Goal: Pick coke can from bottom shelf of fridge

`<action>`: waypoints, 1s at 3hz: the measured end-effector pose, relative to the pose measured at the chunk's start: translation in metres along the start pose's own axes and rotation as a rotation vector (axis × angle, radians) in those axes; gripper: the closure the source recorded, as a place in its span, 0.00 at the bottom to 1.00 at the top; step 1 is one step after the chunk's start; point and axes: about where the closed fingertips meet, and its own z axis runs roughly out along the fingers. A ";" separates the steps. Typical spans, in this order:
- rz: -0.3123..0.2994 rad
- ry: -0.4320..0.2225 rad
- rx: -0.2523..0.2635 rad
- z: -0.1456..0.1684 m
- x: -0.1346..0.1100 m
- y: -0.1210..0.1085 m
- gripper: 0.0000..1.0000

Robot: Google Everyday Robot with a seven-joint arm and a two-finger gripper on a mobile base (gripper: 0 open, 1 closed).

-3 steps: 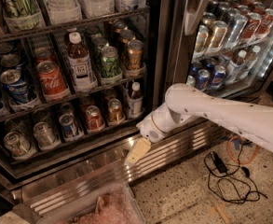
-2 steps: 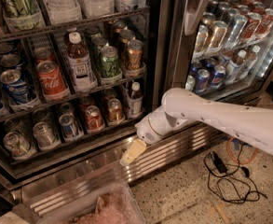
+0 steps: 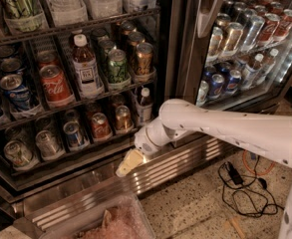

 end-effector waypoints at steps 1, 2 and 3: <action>0.015 -0.041 -0.005 0.022 -0.005 -0.007 0.00; 0.042 -0.100 0.027 0.040 -0.009 -0.010 0.00; 0.060 -0.163 0.068 0.058 -0.016 -0.012 0.00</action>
Offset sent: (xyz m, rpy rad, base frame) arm 0.0295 0.0426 -0.0385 0.1545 -0.0791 -0.1475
